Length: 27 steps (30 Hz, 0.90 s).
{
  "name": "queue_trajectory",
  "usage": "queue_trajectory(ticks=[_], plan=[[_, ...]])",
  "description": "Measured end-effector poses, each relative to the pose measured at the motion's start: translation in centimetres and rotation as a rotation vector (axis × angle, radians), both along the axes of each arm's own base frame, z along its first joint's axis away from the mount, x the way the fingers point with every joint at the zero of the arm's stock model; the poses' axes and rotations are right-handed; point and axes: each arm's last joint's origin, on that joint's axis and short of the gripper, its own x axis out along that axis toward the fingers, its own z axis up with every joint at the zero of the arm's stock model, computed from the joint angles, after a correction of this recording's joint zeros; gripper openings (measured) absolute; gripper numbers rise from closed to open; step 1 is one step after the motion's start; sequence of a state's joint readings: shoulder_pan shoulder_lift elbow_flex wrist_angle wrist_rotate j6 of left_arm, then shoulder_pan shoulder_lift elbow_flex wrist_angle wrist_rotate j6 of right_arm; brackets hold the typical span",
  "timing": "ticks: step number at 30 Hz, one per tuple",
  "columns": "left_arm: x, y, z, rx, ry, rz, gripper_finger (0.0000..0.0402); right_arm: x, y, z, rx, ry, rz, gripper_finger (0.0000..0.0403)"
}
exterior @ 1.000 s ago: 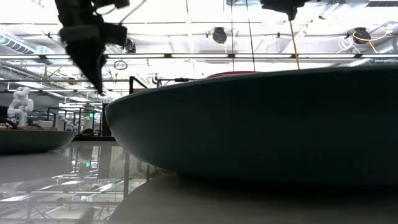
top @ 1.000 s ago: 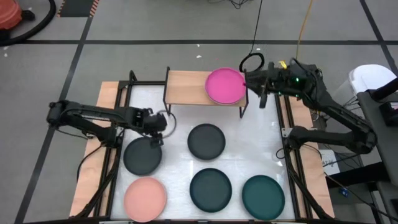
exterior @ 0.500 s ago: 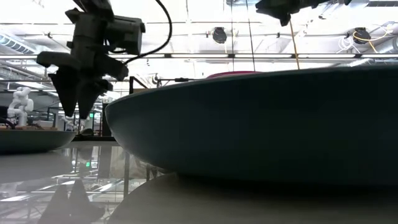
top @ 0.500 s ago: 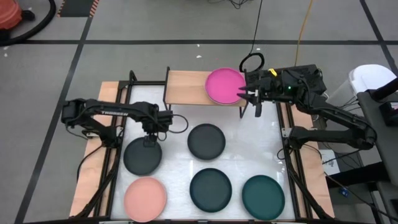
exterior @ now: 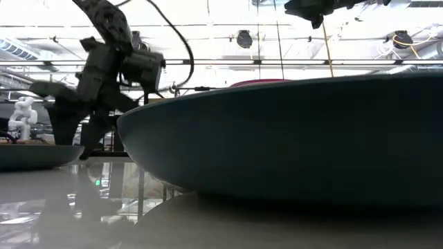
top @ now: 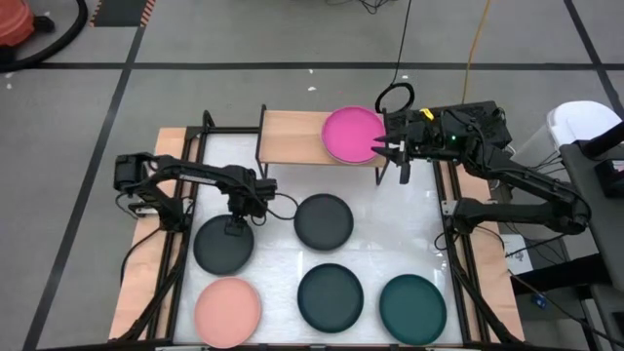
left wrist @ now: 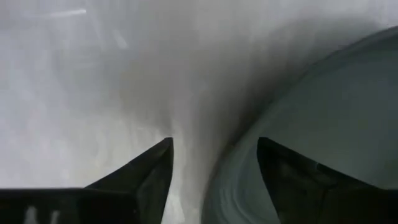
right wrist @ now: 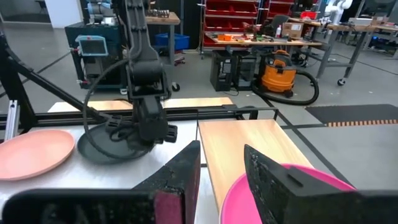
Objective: Place and stack plates onto a shelf
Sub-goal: Stack the top left black plate on top of the pink plate on the shelf
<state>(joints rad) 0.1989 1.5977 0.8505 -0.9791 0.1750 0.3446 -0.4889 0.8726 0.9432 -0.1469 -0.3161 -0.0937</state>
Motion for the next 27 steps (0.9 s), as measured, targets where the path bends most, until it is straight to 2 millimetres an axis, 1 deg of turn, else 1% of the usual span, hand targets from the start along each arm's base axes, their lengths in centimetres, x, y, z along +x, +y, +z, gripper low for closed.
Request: queue_trajectory(ticks=[1, 3, 6, 9, 11, 14, 18, 20, 24, 27], plan=[[0.0, 0.0, -0.3, -0.003, 0.012, -0.009, 0.0221, 0.0, 0.0, 0.0, 0.000, 0.000, 0.000, 0.0106], [0.1, 0.0, -0.8, -0.009, 0.027, -0.023, 0.0187, 0.0, 0.0, 0.0, 0.000, 0.000, 0.000, 0.0106], [0.1, 0.1, -0.8, -0.013, 0.033, -0.035, 0.0110, 0.0, 0.0, 0.0, 0.000, 0.000, 0.000, 0.0106], [0.2, 0.3, -0.4, -0.033, 0.030, -0.034, 0.0032, 0.0, 0.0, 0.0, 0.000, 0.001, 0.000, 0.0106], [0.1, 0.5, 0.3, -0.046, 0.036, -0.006, 0.0016, 0.0, 0.0, 0.0, 0.000, 0.000, 0.000, 0.0106], [0.2, 0.9, 1.8, -0.024, 0.033, 0.013, 0.0012, 0.0, 0.0, 0.0, 0.002, 0.001, 0.000, 0.0106], [1.0, 1.2, 5.6, 0.041, -0.072, 0.020, 0.0012, -0.1, 0.1, -0.1, 0.011, 0.016, 0.000, 0.0106], [1.4, 1.3, 8.0, 0.065, -0.147, 0.028, 0.0012, -0.2, 0.1, -0.1, 0.013, 0.019, 0.000, 0.0106], [2.6, 1.8, 13.2, 0.050, -0.359, 0.056, 0.0012, -0.3, 0.3, -0.4, 0.027, 0.046, 0.004, 0.0106], [3.4, 2.6, 16.8, 0.075, -0.495, 0.100, 0.0012, 0.1, 0.6, -1.9, 0.033, 0.059, 0.029, 0.0106]])
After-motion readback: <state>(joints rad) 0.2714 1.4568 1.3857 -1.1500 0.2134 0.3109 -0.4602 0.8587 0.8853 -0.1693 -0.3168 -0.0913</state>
